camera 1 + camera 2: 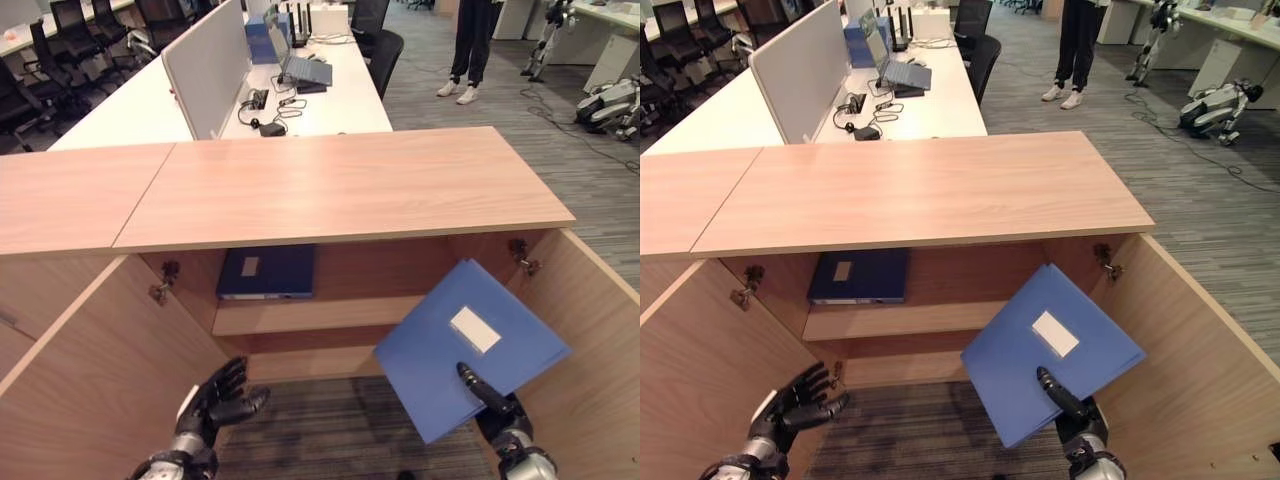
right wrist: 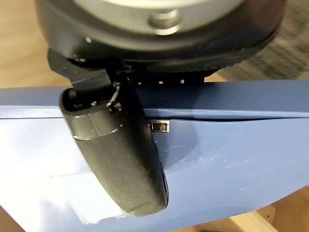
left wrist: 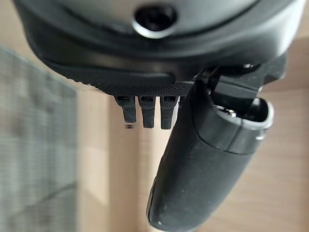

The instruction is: Put the empty folder in the office cabinet

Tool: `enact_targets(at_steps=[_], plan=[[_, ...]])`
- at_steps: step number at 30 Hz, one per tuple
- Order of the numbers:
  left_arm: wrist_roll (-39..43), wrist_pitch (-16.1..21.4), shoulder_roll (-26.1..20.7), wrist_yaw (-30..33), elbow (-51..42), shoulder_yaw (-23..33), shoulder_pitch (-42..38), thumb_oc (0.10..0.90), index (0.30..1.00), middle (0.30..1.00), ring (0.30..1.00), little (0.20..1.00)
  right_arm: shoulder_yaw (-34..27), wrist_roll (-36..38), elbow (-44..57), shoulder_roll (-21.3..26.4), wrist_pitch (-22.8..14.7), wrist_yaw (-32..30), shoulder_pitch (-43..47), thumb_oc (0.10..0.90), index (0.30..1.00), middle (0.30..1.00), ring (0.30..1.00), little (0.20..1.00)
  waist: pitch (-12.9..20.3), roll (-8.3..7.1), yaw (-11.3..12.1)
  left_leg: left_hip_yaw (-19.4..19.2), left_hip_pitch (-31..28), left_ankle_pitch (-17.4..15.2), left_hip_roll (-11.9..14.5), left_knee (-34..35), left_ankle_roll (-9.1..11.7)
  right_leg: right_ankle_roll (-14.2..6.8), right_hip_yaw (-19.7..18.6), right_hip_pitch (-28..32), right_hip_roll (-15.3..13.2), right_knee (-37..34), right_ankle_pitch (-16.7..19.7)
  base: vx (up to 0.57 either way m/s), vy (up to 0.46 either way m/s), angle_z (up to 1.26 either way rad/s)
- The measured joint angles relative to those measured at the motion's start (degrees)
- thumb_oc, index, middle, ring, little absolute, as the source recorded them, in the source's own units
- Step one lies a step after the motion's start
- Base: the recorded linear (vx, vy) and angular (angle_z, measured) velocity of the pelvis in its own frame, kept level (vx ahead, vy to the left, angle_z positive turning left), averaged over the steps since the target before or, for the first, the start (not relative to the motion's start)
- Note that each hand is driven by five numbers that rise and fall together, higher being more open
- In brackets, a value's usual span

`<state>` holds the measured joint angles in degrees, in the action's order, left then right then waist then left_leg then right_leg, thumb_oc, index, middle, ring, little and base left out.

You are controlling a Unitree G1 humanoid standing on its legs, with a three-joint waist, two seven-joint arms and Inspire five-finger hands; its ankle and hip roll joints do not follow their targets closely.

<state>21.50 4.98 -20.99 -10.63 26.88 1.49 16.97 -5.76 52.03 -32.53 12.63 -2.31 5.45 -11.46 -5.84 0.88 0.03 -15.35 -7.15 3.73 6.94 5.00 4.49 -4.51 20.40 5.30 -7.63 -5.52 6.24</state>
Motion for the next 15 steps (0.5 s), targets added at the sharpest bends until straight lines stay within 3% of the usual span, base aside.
enact_targets(at_steps=[8,15], plan=[[-6.3,0.4,1.0,0.2,11.1,-4.8,-0.1,0.800,0.900,0.900,0.900,0.900,4.9,2.9,-3.9,-3.0,0.3,0.0,0.1,0.400,0.300,0.300,0.300,0.300,0.8,-0.05,0.4,-0.9,0.2,-0.1,0.0,0.0,0.0,-0.1,-0.9,-0.8,0.0,0.0,0.1,0.00,-0.013,-0.06],[-6.7,0.9,2.8,1.3,17.3,-8.6,0.1,0.800,0.900,0.900,0.900,0.900,5.0,11.5,-4.4,-5.4,-1.6,-1.6,2.6,0.400,0.300,0.300,0.300,0.300,1.5,0.50,0.8,0.4,1.4,-0.2,0.0,0.0,0.3,-0.1,0.2,-0.9,-0.1,0.0,0.1,0.02,-0.024,0.09]])
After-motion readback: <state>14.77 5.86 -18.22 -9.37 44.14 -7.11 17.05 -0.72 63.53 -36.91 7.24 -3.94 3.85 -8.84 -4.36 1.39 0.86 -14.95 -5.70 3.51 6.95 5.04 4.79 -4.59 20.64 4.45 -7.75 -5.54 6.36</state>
